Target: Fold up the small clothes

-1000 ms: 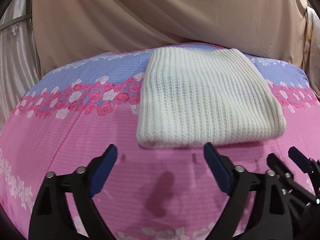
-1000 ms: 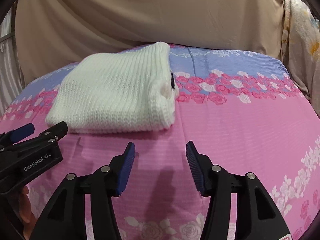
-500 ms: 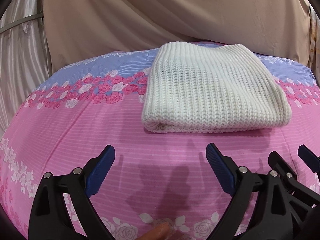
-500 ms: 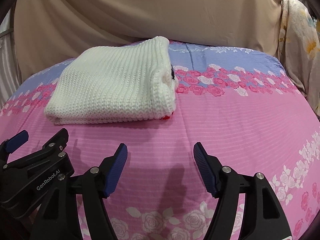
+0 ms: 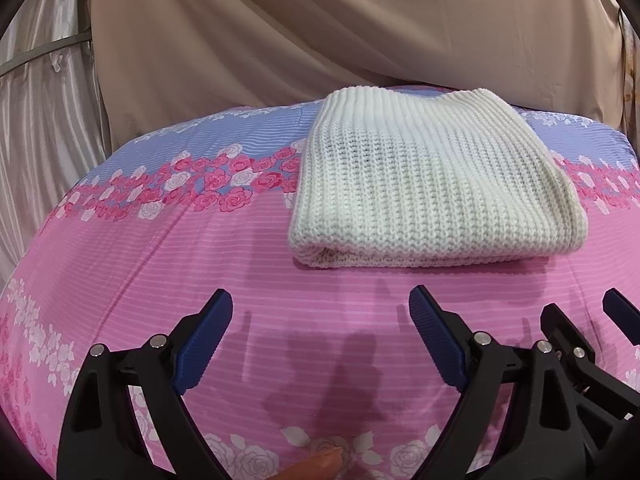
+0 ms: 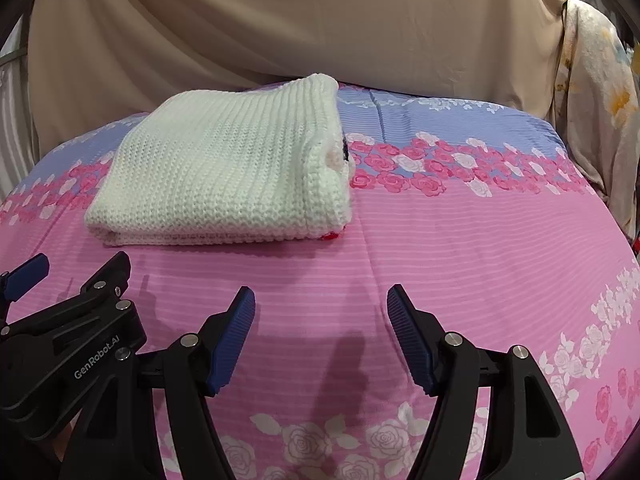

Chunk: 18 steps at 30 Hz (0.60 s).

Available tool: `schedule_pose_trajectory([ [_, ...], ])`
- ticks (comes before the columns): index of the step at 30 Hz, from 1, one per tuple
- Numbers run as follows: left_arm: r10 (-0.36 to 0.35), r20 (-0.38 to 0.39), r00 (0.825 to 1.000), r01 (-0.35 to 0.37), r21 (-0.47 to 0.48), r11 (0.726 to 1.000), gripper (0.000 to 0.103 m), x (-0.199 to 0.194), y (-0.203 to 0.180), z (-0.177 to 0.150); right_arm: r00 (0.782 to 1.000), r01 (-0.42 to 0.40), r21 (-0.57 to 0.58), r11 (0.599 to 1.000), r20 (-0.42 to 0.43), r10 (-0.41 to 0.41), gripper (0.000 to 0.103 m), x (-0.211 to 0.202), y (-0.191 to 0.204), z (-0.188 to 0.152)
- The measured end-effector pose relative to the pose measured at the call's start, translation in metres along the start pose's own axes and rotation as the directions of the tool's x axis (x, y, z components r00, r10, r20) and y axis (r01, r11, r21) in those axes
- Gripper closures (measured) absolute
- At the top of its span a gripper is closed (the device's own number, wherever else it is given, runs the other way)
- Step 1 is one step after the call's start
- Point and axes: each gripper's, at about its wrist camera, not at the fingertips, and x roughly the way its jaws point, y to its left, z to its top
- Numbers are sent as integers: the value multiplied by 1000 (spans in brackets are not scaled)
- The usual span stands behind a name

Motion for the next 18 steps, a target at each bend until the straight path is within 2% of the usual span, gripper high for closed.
schedule_pose_trajectory([
  [18, 7, -2, 1000, -7, -12, 1000, 17, 0, 4, 0, 1000, 15, -25, 1000, 7, -15, 36, -3, 1, -1],
])
